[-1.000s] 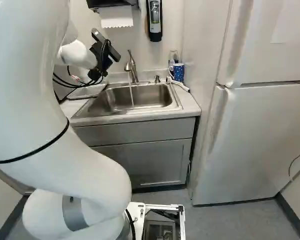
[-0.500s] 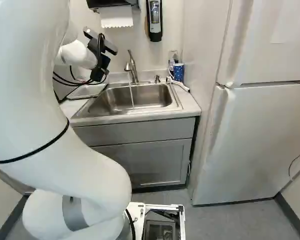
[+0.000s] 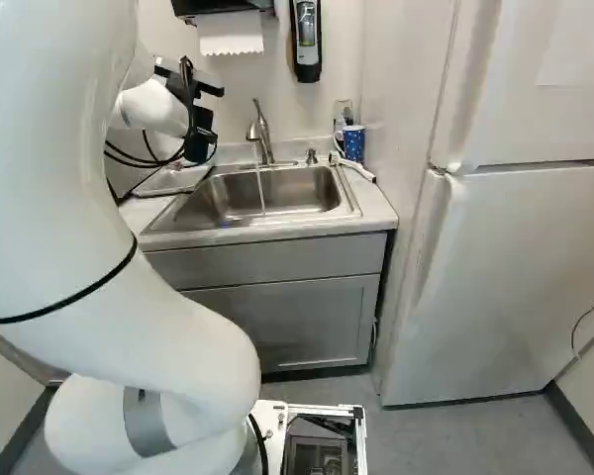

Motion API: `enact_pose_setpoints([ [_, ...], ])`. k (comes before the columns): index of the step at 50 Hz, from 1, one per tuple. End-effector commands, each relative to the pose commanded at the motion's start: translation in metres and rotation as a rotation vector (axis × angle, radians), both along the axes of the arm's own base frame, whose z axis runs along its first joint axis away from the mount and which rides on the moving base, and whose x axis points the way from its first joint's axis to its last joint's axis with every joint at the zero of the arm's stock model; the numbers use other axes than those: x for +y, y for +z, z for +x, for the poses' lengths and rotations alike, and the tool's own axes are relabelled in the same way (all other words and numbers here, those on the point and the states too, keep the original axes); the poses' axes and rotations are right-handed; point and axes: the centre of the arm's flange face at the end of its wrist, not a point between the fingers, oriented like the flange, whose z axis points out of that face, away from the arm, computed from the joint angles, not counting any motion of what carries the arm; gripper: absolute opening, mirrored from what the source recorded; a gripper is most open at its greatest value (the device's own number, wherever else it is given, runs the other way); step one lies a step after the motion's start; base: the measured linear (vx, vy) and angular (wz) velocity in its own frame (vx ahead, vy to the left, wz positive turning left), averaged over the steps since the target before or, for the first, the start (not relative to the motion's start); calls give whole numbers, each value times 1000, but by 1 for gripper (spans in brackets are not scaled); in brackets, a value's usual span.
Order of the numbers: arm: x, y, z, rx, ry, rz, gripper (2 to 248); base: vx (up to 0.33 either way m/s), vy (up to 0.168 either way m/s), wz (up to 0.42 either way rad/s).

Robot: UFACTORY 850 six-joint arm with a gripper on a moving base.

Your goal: Rinse the cup and place it in the tray

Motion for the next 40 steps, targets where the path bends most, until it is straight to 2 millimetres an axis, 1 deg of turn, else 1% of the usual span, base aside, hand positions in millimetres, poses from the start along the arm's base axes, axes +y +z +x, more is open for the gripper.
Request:
enact_pose_setpoints([
  [40, 0, 0, 0, -124, 136, -367, 123, 0, 0, 0],
])
